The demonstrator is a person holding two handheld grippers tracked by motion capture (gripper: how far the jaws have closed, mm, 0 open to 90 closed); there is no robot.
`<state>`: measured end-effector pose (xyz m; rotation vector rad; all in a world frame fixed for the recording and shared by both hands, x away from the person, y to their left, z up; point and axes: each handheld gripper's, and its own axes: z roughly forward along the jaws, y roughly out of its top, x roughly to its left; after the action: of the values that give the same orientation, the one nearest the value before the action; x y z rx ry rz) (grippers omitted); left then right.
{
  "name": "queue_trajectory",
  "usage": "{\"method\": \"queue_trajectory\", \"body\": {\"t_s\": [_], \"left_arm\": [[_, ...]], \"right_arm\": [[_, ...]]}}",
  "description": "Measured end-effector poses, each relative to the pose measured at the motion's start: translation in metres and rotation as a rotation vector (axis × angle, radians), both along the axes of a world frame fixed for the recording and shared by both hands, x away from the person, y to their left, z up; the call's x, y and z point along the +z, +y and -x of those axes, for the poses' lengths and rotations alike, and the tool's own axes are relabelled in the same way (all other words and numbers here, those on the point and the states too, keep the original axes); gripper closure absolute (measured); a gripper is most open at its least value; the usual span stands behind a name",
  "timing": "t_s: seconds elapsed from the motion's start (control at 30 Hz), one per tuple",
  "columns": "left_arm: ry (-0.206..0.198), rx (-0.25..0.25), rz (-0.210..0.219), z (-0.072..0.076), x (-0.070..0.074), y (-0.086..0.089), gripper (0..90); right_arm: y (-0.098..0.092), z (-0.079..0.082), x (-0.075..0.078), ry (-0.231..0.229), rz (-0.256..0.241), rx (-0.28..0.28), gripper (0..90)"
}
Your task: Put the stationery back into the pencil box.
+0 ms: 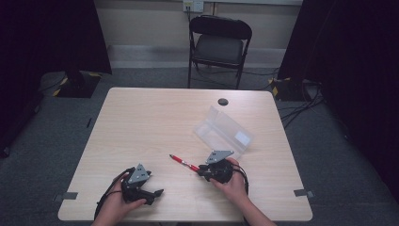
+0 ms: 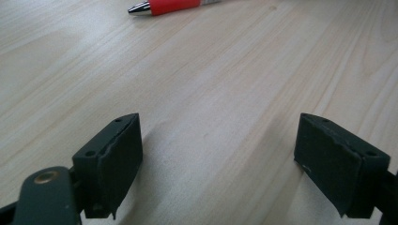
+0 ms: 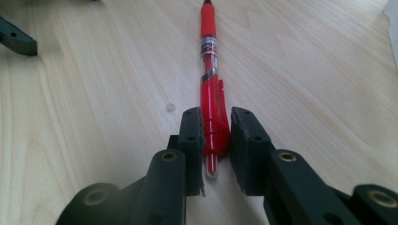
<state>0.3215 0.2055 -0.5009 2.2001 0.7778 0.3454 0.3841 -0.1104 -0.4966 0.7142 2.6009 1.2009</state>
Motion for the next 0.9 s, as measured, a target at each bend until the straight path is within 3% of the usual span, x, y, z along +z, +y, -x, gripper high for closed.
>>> {"method": "queue_trajectory", "body": {"t_s": [0.1, 0.23, 0.37, 0.43, 0.5, 0.73, 0.83, 0.9], "left_arm": [[0.001, -0.001, -0.001, 0.0, 0.0, 0.0, 15.5], [0.0, 0.0, 0.001, 0.0, 0.0, 0.0, 15.4], [0.0, 0.0, 0.001, 0.0, 0.0, 0.0, 15.4], [0.0, 0.0, 0.001, 0.0, 0.0, 0.0, 15.4], [0.0, 0.0, 0.001, 0.0, 0.0, 0.0, 15.5], [0.0, 0.0, 0.001, 0.0, 0.0, 0.0, 15.4], [0.0, 0.0, 0.001, 0.0, 0.0, 0.0, 15.4], [0.0, 0.0, 0.001, 0.0, 0.0, 0.0, 15.4]], "right_arm": [[-0.001, 0.002, 0.0, -0.001, 0.003, -0.005, 65.2], [0.005, 0.001, 0.0, -0.003, 0.004, -0.014, 60.8], [0.01, -0.003, 0.0, -0.008, 0.006, -0.018, 63.9], [0.011, -0.005, 0.0, -0.008, 0.005, -0.016, 72.9], [0.011, -0.005, 0.0, -0.007, 0.008, -0.014, 74.9], [0.0, 0.004, 0.003, 0.011, 0.029, -0.024, 75.0], [-0.002, 0.006, 0.004, 0.017, 0.038, -0.037, 65.1], [0.001, 0.004, 0.003, 0.005, 0.041, -0.029, 64.1]]}}
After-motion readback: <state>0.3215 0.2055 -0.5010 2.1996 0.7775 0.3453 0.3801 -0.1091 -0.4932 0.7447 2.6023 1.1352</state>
